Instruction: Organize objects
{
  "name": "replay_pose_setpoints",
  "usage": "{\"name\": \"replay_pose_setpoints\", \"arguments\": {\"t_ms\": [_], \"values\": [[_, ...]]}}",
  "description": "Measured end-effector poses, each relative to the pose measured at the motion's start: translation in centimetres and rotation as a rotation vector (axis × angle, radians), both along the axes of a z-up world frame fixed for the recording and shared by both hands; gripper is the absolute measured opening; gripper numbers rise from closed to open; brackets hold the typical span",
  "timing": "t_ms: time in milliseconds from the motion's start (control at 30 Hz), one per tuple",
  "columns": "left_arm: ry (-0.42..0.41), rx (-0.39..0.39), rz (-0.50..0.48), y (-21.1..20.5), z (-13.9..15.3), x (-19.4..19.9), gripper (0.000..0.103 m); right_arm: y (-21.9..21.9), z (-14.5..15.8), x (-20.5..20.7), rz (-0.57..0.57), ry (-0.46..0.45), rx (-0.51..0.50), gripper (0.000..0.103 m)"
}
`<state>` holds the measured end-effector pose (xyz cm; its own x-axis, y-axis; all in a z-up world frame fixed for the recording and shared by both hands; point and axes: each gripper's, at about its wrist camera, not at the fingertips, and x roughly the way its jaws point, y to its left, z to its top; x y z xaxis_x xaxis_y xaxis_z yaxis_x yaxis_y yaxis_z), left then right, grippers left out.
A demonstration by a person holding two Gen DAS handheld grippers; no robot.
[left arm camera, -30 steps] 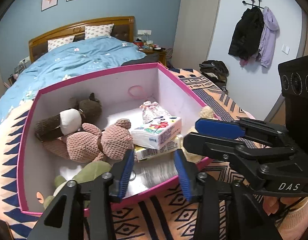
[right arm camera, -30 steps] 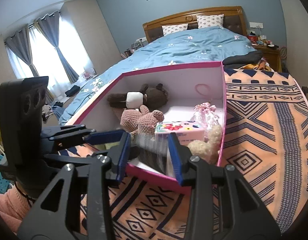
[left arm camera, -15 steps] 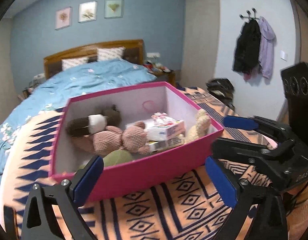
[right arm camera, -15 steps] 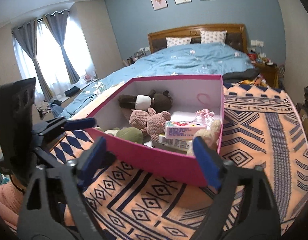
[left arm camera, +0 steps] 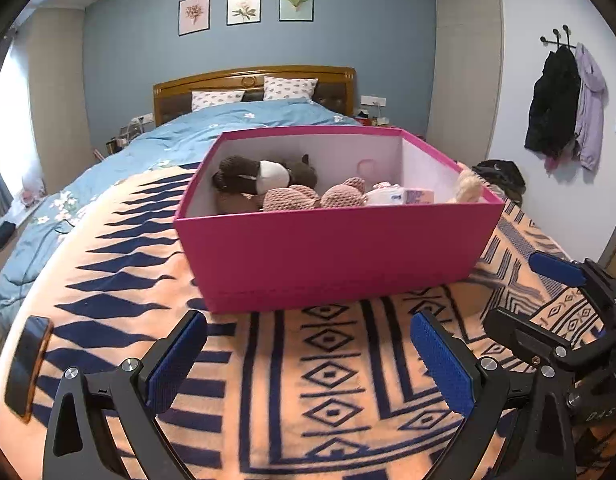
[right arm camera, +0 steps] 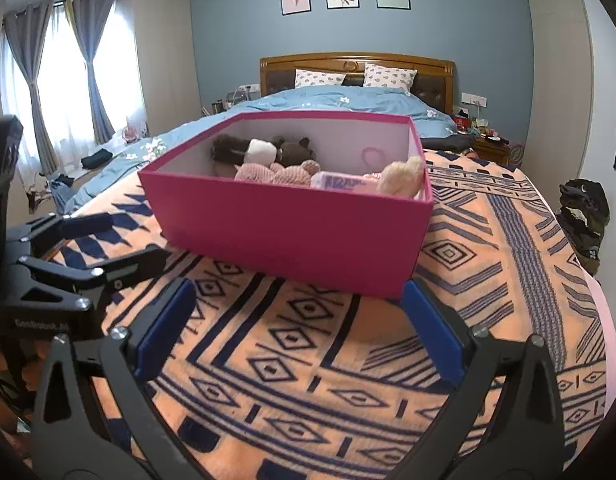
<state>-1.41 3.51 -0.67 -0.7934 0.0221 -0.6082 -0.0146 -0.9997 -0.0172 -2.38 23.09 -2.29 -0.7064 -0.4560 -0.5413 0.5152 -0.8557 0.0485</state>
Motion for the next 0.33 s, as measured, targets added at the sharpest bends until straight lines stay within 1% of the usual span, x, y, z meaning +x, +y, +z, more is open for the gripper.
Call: {"name": "replay_pose_setpoints", "arguments": {"t_ms": [133,267,333], "values": [[-0.011,-0.018,0.009,-0.03,-0.38,0.32,0.103,-0.27,-0.5,0.35,0.003,-0.013,-0.008,0.103],[-0.003,-0.014,0.015,-0.08,-0.64,0.8,0.103,-0.36,-0.61,0.58,-0.005,-0.02,-0.016,0.103],[0.003,-0.027,0.015,0.04,-0.68,0.97,0.103,-0.47,-0.71,0.75,-0.01,-0.022,-0.013,0.103]]}}
